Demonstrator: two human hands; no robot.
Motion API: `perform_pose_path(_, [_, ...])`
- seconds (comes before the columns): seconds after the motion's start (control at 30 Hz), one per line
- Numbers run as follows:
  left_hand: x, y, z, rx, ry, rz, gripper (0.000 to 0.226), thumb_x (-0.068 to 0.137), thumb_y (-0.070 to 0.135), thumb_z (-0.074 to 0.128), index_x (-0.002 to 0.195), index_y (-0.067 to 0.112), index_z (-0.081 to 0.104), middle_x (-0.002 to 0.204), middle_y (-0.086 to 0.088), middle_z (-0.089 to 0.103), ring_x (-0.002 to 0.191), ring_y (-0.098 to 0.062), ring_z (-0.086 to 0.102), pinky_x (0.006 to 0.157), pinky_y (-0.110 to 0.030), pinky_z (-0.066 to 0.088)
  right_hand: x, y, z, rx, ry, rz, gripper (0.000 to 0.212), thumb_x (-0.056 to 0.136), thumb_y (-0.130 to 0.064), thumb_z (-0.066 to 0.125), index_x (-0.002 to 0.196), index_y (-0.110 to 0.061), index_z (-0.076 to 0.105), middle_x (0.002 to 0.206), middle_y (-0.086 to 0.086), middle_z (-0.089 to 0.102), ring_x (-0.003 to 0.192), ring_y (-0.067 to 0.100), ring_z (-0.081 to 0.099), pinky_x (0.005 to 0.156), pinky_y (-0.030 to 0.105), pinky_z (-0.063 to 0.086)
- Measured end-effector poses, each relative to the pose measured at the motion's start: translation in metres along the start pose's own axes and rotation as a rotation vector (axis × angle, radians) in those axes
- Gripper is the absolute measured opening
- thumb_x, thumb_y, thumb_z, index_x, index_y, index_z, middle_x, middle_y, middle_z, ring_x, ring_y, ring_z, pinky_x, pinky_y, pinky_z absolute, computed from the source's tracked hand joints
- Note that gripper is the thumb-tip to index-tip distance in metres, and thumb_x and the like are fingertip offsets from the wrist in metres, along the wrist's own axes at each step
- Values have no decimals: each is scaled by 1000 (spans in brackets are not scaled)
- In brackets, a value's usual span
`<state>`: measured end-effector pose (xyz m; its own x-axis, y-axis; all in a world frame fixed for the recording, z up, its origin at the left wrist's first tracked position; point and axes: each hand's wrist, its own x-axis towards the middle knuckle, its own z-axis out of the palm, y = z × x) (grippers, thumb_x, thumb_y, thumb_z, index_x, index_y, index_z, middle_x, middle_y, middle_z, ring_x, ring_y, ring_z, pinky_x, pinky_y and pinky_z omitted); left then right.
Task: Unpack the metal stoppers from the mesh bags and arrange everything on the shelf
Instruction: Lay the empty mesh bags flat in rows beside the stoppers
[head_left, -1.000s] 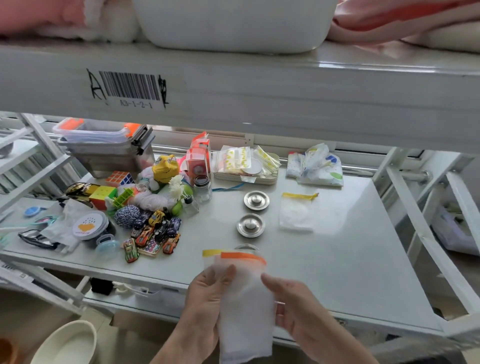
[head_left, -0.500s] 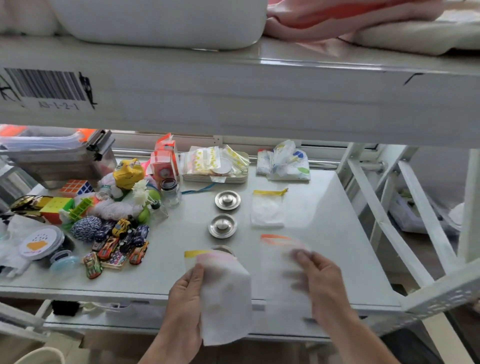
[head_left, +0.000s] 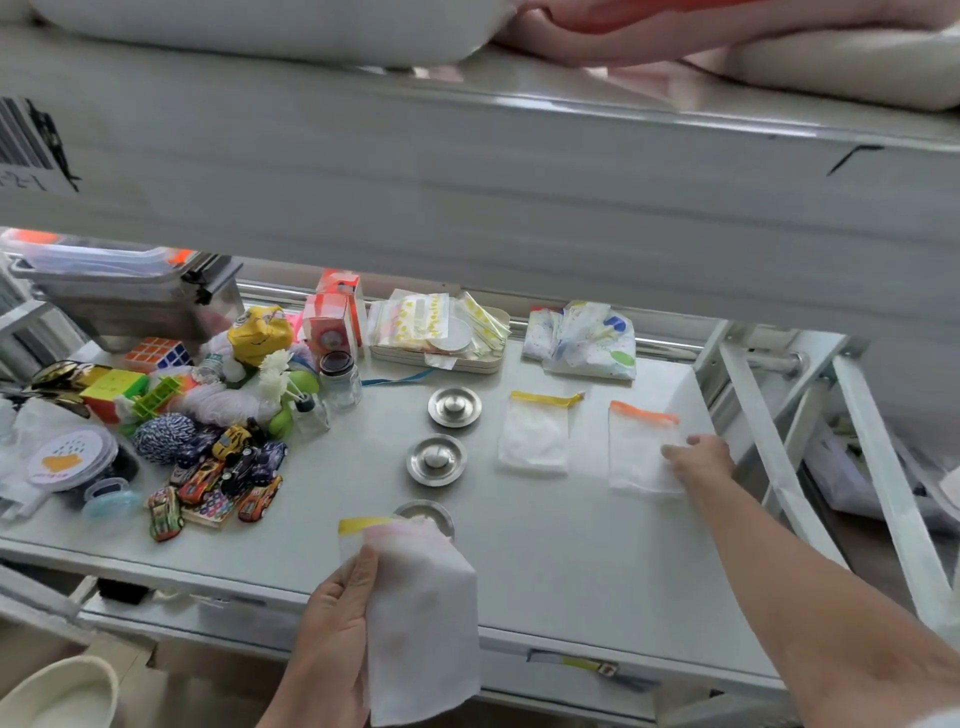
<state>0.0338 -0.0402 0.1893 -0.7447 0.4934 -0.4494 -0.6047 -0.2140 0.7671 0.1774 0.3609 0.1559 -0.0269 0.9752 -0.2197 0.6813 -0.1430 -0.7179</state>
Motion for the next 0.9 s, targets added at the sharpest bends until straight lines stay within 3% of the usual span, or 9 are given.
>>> perform_pose_path(0.07, [1, -4, -1, -10, 20, 18, 41, 100, 20, 47, 79, 8, 80, 80, -15, 81, 68, -23, 78, 62, -29, 63, 2, 2, 3, -53, 11, -13, 52, 80, -5, 69, 131, -3, 59, 135, 18, 60, 125, 37, 54, 106, 37, 42])
perform_pose_path(0.2, [0, -8, 0, -11, 48, 26, 32, 101, 18, 45, 89, 6, 73, 79, -15, 81, 67, -23, 78, 60, -28, 63, 4, -6, 8, -58, -4, -47, 51, 81, -2, 67, 131, -5, 59, 134, 17, 61, 125, 35, 55, 106, 36, 41])
perform_pose_path(0.5, [3, -12, 1, -85, 3, 11, 31, 83, 25, 57, 102, 4, 71, 107, -21, 74, 89, -31, 76, 83, -38, 59, 4, -5, 10, -37, 8, -54, 50, 82, -8, 71, 131, -4, 59, 130, 18, 64, 121, 35, 57, 105, 36, 43])
perform_pose_path(0.63, [0, -12, 4, -14, -25, 4, 27, 92, 23, 53, 94, 5, 72, 84, -15, 80, 70, -23, 77, 67, -30, 61, -15, -12, 2, -151, 85, -115, 51, 87, -19, 69, 132, -1, 53, 129, 22, 62, 119, 39, 57, 101, 42, 45])
perform_pose_path(0.7, [-3, -9, 8, 17, -10, -27, 30, 94, 23, 53, 87, 5, 75, 82, -17, 80, 69, -25, 77, 63, -31, 61, -48, -20, -1, -66, 118, -185, 37, 87, -16, 66, 122, -3, 61, 117, 21, 67, 108, 36, 62, 94, 41, 48])
perform_pose_path(0.73, [-4, -6, 10, 25, -6, -39, 30, 92, 24, 56, 88, 4, 77, 90, -23, 79, 79, -31, 76, 69, -36, 61, -73, -25, -1, 26, 58, -218, 25, 88, -14, 65, 112, -5, 67, 107, 19, 70, 98, 34, 65, 85, 38, 50])
perform_pose_path(0.8, [-9, -1, 15, 35, -14, -77, 37, 84, 26, 63, 104, -4, 72, 109, -34, 71, 102, -43, 67, 88, -45, 55, -140, -24, 6, 296, -308, -158, 10, 92, -14, 65, 89, -7, 71, 86, 17, 71, 69, 26, 65, 63, 32, 51])
perform_pose_path(0.83, [-10, 1, 16, 52, -45, -88, 43, 80, 25, 65, 108, -7, 68, 110, -34, 71, 101, -43, 67, 89, -45, 54, -178, -22, 10, 402, -541, -36, 17, 94, -18, 64, 82, -7, 71, 77, 14, 70, 59, 22, 63, 56, 29, 51])
perform_pose_path(0.9, [-10, 3, 15, 97, -121, -87, 37, 73, 23, 70, 98, -5, 71, 92, -27, 77, 79, -34, 74, 72, -39, 60, -241, -15, 15, 490, -882, 183, 29, 94, -29, 61, 78, -8, 73, 68, 8, 69, 54, 20, 63, 51, 28, 52])
